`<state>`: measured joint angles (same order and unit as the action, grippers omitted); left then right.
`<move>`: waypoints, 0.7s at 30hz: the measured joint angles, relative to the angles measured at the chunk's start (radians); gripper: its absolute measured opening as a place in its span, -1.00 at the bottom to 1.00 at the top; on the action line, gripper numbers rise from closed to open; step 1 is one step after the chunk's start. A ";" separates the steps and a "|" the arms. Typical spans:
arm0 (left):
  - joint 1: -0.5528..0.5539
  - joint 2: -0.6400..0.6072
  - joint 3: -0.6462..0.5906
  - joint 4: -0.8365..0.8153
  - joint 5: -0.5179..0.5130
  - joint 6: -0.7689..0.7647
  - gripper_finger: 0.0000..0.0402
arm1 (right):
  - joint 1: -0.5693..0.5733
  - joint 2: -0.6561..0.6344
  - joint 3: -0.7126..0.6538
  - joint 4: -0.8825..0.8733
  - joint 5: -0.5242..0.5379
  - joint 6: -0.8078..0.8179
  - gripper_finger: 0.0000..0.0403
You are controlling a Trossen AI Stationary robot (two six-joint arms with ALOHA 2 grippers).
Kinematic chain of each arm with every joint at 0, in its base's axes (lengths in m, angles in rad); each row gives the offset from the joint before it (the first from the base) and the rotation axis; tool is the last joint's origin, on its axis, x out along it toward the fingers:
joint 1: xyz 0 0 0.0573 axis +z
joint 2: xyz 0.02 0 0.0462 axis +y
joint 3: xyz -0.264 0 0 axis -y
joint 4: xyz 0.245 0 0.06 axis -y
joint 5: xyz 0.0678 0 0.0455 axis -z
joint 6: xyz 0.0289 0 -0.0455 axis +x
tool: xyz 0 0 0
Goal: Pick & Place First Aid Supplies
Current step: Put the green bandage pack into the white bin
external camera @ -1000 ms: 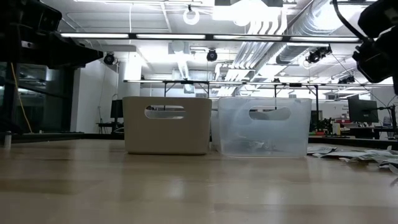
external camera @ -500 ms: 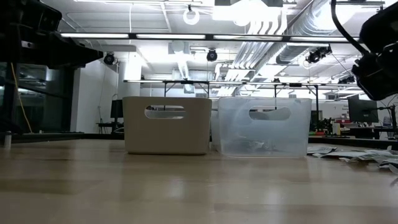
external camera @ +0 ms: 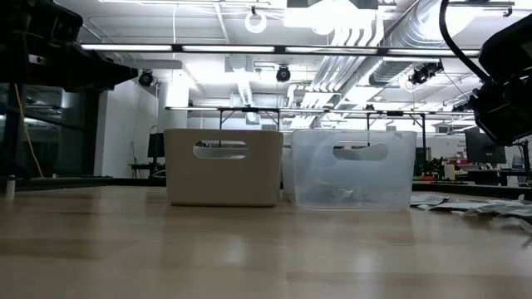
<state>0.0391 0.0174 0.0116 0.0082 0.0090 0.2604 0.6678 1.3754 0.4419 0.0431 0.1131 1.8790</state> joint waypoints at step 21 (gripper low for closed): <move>0.000 0.000 0.000 0.000 0.000 0.000 -0.52 | 0.000 0.000 0.000 0.000 -0.011 0.001 -0.98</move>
<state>0.0388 0.0172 0.0116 0.0082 0.0091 0.2604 0.6678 1.3754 0.4420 0.0429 0.1024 1.8796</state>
